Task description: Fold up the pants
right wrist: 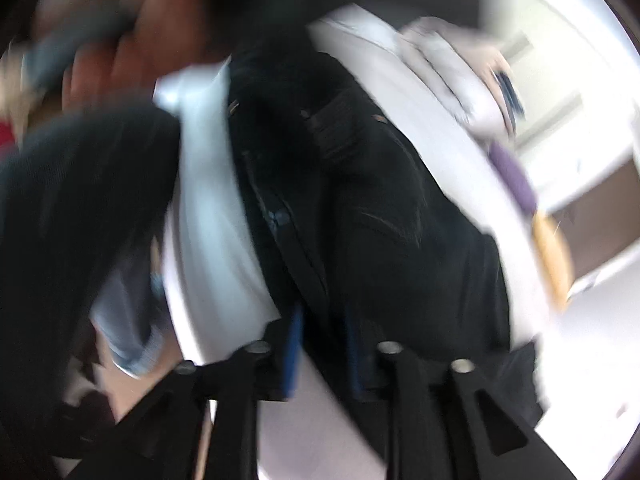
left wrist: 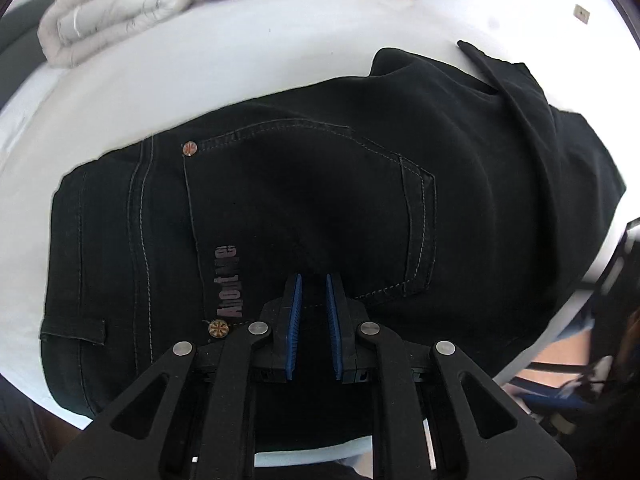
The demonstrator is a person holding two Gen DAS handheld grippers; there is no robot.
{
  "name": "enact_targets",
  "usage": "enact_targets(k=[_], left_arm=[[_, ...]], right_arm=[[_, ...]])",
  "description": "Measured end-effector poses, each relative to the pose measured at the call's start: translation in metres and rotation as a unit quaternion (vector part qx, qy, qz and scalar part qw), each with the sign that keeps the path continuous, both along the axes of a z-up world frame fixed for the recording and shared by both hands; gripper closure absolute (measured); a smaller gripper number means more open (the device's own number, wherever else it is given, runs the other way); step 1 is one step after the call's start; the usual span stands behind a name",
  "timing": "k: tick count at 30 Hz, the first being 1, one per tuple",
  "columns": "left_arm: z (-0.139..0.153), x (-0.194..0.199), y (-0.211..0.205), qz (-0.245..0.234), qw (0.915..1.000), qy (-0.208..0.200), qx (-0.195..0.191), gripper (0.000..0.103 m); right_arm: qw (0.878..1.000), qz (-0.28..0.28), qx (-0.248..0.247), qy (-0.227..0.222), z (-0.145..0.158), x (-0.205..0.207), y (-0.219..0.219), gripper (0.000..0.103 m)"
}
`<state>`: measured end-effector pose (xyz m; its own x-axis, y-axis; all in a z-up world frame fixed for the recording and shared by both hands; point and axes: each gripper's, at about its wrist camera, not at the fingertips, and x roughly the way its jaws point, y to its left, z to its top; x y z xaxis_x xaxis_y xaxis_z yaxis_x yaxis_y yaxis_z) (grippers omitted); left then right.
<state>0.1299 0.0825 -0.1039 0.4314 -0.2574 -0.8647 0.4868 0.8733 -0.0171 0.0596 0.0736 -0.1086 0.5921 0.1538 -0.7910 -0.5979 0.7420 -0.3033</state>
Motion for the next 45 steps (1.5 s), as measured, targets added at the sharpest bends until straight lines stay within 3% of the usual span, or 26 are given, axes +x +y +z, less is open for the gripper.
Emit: enact_targets(k=[1, 3, 5, 7, 10, 14, 18, 19, 21, 23, 25, 26, 27, 29, 33, 36, 38, 40, 43, 44, 45], left_arm=[[0.000, 0.000, 0.000, 0.003, 1.0000, 0.002, -0.002, 0.091], [-0.001, 0.001, 0.003, 0.012, 0.9998, 0.008, -0.015, 0.091], [-0.004, 0.001, 0.002, 0.018, 0.9996, 0.011, -0.021, 0.091], [-0.005, 0.001, -0.002, 0.020, 0.9996, 0.007, -0.016, 0.091], [-0.005, 0.000, -0.007, 0.023, 0.9997, -0.003, -0.012, 0.091], [-0.008, -0.005, -0.001, 0.035, 0.9990, -0.007, -0.027, 0.091], [-0.007, -0.012, 0.012, 0.037, 0.9986, -0.007, -0.036, 0.091], [-0.005, -0.013, 0.015, 0.036, 0.9987, -0.008, -0.036, 0.091], [-0.006, -0.011, 0.018, 0.034, 0.9987, -0.009, -0.036, 0.091], [-0.005, -0.009, 0.019, 0.033, 0.9987, -0.008, -0.039, 0.091], [-0.004, -0.009, 0.021, 0.034, 0.9986, -0.008, -0.040, 0.091], [-0.003, -0.010, 0.021, 0.034, 0.9986, -0.009, -0.040, 0.091], [-0.003, -0.010, 0.022, 0.035, 0.9986, -0.010, -0.040, 0.091], [-0.001, -0.010, 0.023, 0.037, 0.9984, -0.011, -0.041, 0.091], [0.001, -0.011, 0.023, 0.039, 0.9984, -0.009, -0.041, 0.091], [0.001, -0.009, 0.023, 0.039, 0.9983, -0.007, -0.042, 0.091], [0.002, -0.007, 0.023, 0.039, 0.9983, -0.003, -0.042, 0.091], [0.003, -0.005, 0.023, 0.039, 0.9984, 0.000, -0.041, 0.091], [0.004, -0.002, 0.020, 0.043, 0.9983, 0.004, -0.039, 0.091], [0.004, 0.000, 0.020, 0.045, 0.9982, 0.005, -0.038, 0.091], [0.004, 0.002, 0.019, 0.048, 0.9981, 0.008, -0.039, 0.091]], right_arm=[[0.998, -0.024, 0.063, 0.014, 0.015, 0.003, -0.022, 0.030], [0.985, -0.085, 0.143, 0.036, 0.036, 0.019, -0.066, 0.030], [0.962, -0.159, 0.214, 0.055, 0.055, 0.048, -0.120, 0.030], [0.930, -0.254, 0.261, 0.056, 0.071, 0.085, -0.179, 0.030], [0.880, -0.395, 0.257, 0.065, 0.076, 0.154, -0.260, 0.029], [0.826, -0.501, 0.231, 0.120, 0.044, 0.229, -0.318, 0.028], [0.794, -0.552, 0.204, 0.156, 0.007, 0.274, -0.331, 0.028], [0.789, -0.558, 0.197, 0.163, 0.000, 0.280, -0.330, 0.028], [0.798, -0.558, 0.163, 0.159, -0.009, 0.291, -0.323, 0.019], [0.807, -0.553, 0.145, 0.145, -0.010, 0.295, -0.316, 0.023], [0.812, -0.547, 0.151, 0.136, -0.006, 0.295, -0.316, 0.045], [0.814, -0.545, 0.151, 0.132, -0.003, 0.293, -0.319, 0.070], [0.814, -0.543, 0.156, 0.132, -0.001, 0.291, -0.322, 0.093], [0.806, -0.543, 0.200, 0.123, 0.012, 0.276, -0.335, 0.099], [0.794, -0.536, 0.281, 0.057, 0.058, 0.220, -0.362, 0.100], [0.769, -0.539, 0.343, 0.015, 0.086, 0.149, -0.382, 0.100], [0.741, -0.549, 0.386, -0.002, 0.090, 0.093, -0.401, 0.100], [0.706, -0.565, 0.427, -0.016, 0.083, 0.031, -0.416, 0.100], [0.647, -0.605, 0.464, -0.016, 0.053, -0.046, -0.435, 0.100], [0.618, -0.624, 0.478, -0.011, 0.026, -0.080, -0.448, 0.099], [0.598, -0.634, 0.490, -0.004, 0.010, -0.093, -0.454, 0.096]])
